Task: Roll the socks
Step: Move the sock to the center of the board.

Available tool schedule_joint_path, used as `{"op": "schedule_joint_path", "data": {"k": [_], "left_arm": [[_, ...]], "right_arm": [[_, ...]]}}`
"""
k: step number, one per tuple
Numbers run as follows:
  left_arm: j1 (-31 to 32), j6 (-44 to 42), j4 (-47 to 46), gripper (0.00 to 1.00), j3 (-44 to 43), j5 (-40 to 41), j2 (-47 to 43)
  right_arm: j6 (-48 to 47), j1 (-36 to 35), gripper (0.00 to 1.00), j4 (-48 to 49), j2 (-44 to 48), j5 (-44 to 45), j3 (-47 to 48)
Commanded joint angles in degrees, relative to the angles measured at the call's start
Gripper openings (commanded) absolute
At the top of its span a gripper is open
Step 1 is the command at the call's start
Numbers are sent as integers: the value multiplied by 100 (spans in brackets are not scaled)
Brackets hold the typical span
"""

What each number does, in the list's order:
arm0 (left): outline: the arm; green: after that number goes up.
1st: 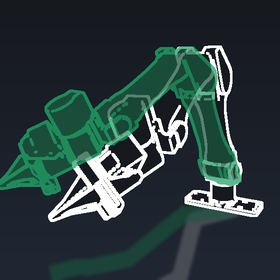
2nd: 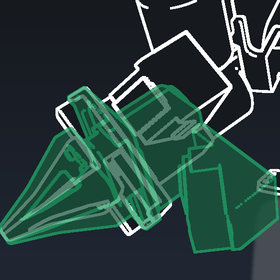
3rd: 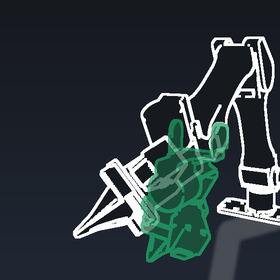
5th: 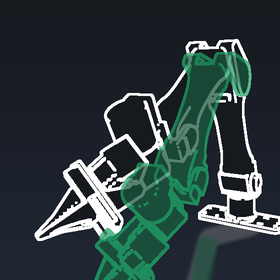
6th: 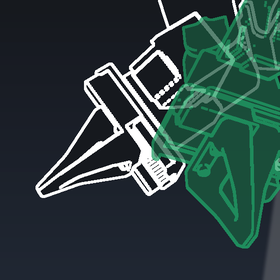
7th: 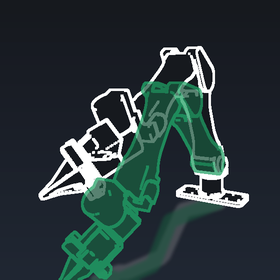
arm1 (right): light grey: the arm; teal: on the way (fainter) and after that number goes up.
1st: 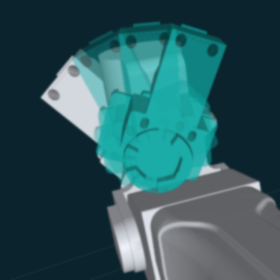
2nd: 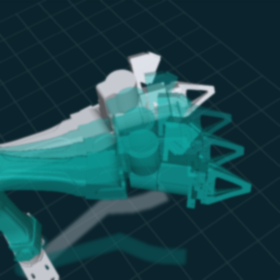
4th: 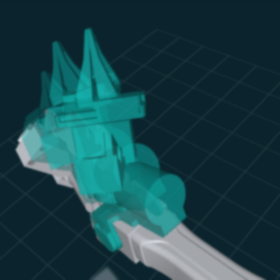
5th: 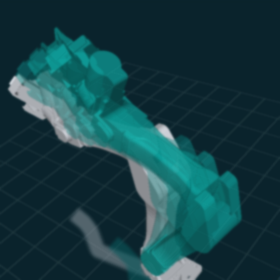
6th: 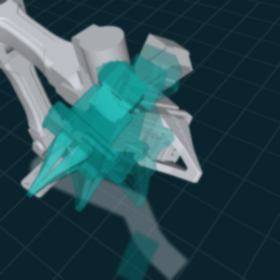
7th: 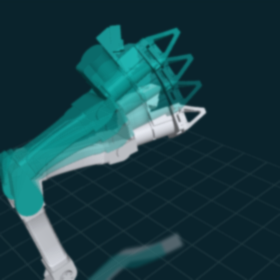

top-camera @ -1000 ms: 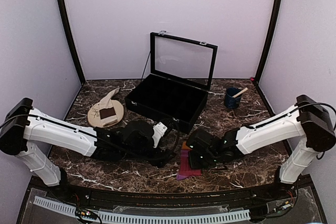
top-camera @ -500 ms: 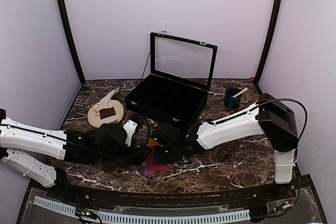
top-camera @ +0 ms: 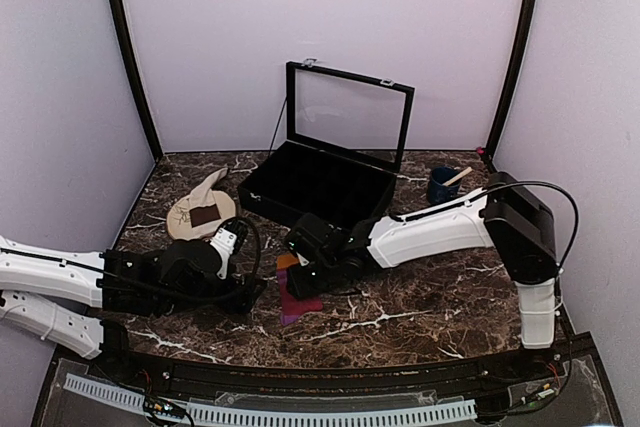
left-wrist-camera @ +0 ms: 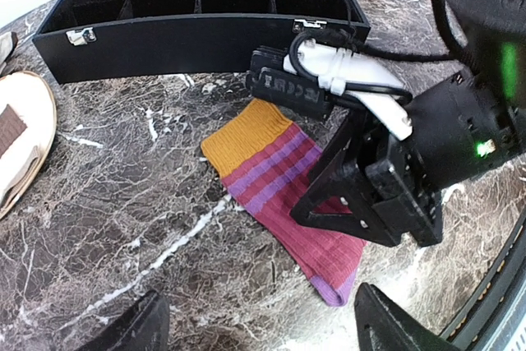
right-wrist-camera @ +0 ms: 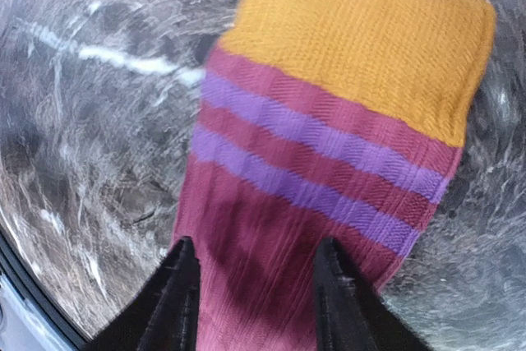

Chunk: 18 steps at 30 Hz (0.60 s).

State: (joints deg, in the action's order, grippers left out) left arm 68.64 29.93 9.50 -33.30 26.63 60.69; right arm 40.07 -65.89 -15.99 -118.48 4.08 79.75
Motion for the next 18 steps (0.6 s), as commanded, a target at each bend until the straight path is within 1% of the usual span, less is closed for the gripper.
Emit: {"op": "schedule_joint_path", "data": {"k": [1, 5, 9, 12, 15, 18], "left_arm": [[-9, -393, -177, 80, 193, -169, -129], [-9, -821, -450, 80, 185, -529, 43], [-1, -1371, -607, 80, -35, -977, 401], [46, -1828, -525, 80, -321, -1147, 755], [123, -2240, -384, 80, -640, -1167, 1176], [214, -2609, -214, 79, -946, -893, 1641]], "right_arm": [[-911, 21, 47, -212, 496, 25, 203], [-1172, 35, 54, -360, 928, 100, 110], [-1150, 96, 56, -518, 1423, 336, -222], [-1076, 196, 56, -748, 1766, 643, -604], [-1019, 314, 57, -795, 2161, 802, -1080], [-929, 433, 57, -810, 2548, 892, -1533]]}}
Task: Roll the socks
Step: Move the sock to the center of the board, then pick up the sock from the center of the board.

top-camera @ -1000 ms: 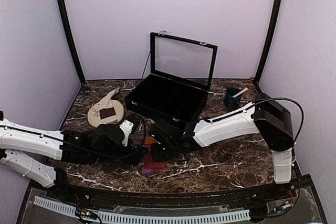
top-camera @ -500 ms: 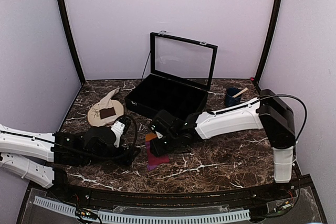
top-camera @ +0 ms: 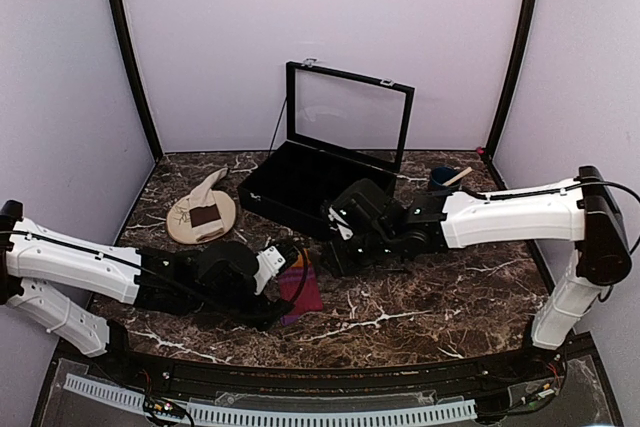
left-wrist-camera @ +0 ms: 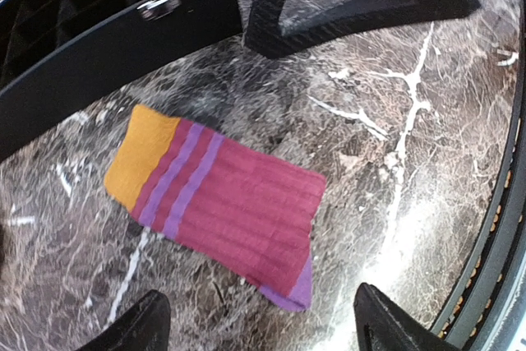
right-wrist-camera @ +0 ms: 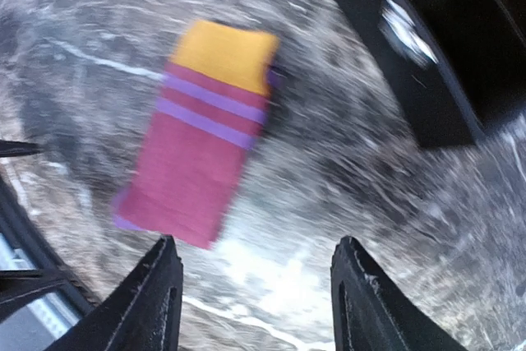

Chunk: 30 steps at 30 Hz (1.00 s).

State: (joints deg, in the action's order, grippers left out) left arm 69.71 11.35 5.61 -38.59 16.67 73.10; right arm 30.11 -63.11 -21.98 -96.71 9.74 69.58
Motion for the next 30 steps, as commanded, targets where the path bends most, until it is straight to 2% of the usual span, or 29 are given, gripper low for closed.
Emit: {"op": "schedule_joint_path", "data": {"k": [1, 11, 22, 30], "left_arm": [[123, -859, 270, 79, -546, 177, 567], [183, -1613, 727, 79, -1073, 670, 1455], [185, -1742, 791, 79, -1049, 138, 1584], [192, -1743, 822, 79, -1061, 140, 1810]], "right_arm": [[85, 185, 57, -203, 474, 358, -648], [127, 459, 57, -279, 1329, 436, -1249], [40, 622, 57, -368, 1532, 407, -1413], [-13, 651, 57, -360, 1503, 380, -1368]]}}
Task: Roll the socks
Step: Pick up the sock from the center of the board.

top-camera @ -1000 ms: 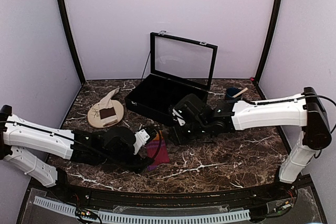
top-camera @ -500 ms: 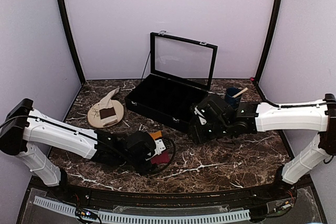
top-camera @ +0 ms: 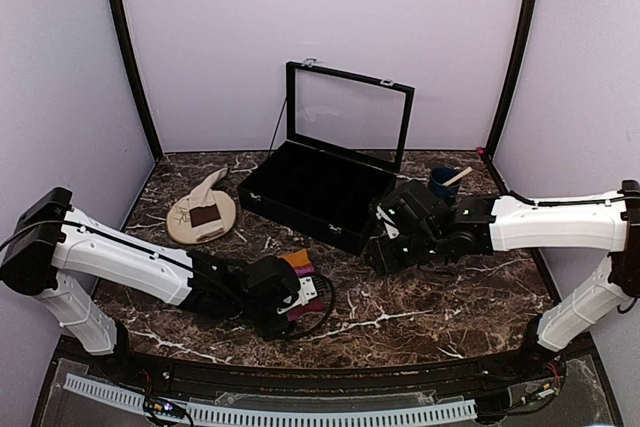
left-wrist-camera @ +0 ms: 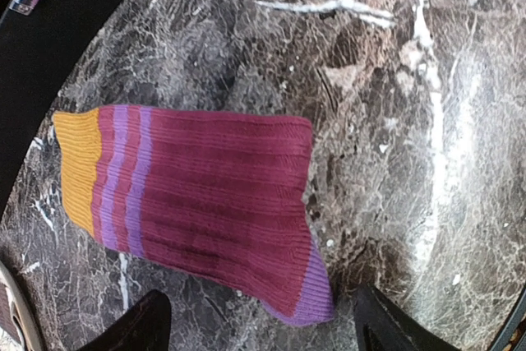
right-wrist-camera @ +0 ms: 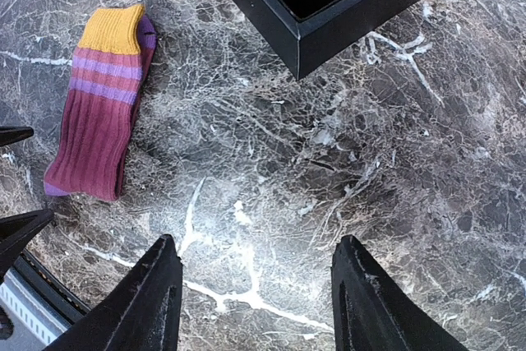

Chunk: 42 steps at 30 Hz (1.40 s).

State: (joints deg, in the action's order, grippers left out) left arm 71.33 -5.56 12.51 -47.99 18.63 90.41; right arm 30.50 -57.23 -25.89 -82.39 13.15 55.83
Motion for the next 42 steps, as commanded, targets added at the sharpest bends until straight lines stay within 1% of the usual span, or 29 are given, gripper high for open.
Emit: {"op": "schedule_joint_path", "data": {"k": [1, 10, 12, 16, 20, 23, 25, 27, 32, 37, 42], "left_arm": [[30, -46, 107, 79, -123, -35, 96], [26, -29, -161, 75, -32, 243, 360], [27, -33, -190, 72, -48, 263, 424], [30, -8, -203, 64, -86, 341, 530], [22, 49, -113, 53, -176, 342, 668], [29, 141, 2, 40, -272, 286, 777], [30, 196, 42, 26, -314, 248, 814], [30, 242, 98, 18, -372, 217, 835], [27, 337, 416, 11, -619, 56, 830], [15, 545, 806, 1, -956, -488, 787], [-108, 949, 1138, 0, -1271, -1282, 771]], "right_arm": [[-61, 70, 57, 34, 65, 31, 15], [-147, 123, 57, 24, 65, -10, 43], [-173, 140, 57, 17, 73, -5, 40], [-208, 175, 57, -4, 98, -5, 16], [-250, 208, 57, -8, 117, -14, 7], [-264, 226, 57, 5, 140, -21, -23], [-268, 232, 57, 21, 161, -23, -56], [-277, 239, 57, 45, 183, -38, -87], [-345, 248, 57, 70, 226, -57, -160], [-466, 254, 58, 228, 339, -112, -356], [-606, 256, 58, 506, 454, -289, -645]]}}
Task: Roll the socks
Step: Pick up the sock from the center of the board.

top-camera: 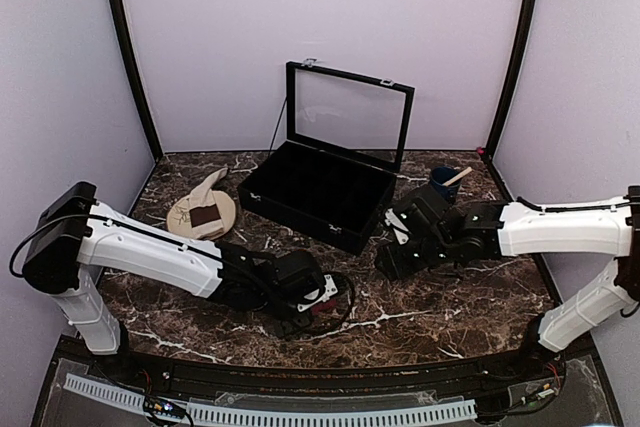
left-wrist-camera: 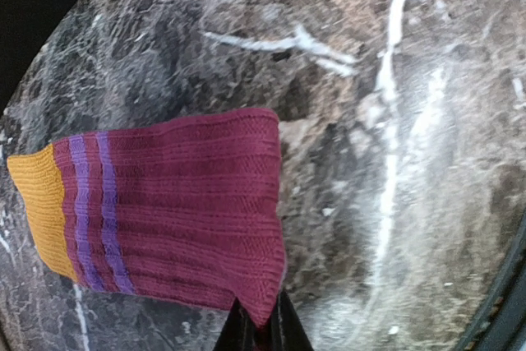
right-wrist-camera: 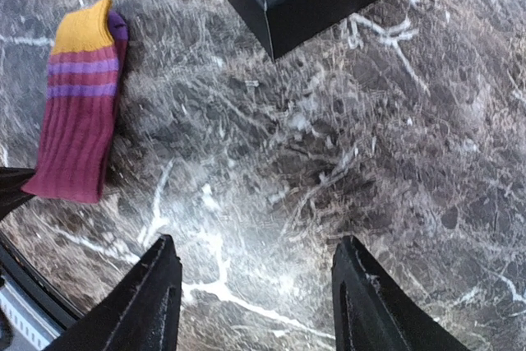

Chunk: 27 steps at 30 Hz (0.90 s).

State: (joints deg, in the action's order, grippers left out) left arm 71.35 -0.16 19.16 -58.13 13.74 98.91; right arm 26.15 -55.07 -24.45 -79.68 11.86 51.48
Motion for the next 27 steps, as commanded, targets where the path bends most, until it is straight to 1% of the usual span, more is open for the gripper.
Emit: {"op": "schedule_joint_path", "data": {"k": [1, 10, 17, 27], "left_arm": [[-157, 503, 521, 0, -289, -970, -85], [-460, 1208, 882, 0, -297, -2081, -6], [-651, 1736, 700, 0, -190, -2786, -12], [-922, 2095, 382, 0, 56, -3466, 89]], "right_arm": [[-198, 39, 58, 431, 215, -196, -272], [-587, 31, 59, 937, 408, -696, -688], [-924, -72, 60, 1239, 525, -1203, -968], [-1663, -709, 60, 1475, 476, -1554, -1111]]}}
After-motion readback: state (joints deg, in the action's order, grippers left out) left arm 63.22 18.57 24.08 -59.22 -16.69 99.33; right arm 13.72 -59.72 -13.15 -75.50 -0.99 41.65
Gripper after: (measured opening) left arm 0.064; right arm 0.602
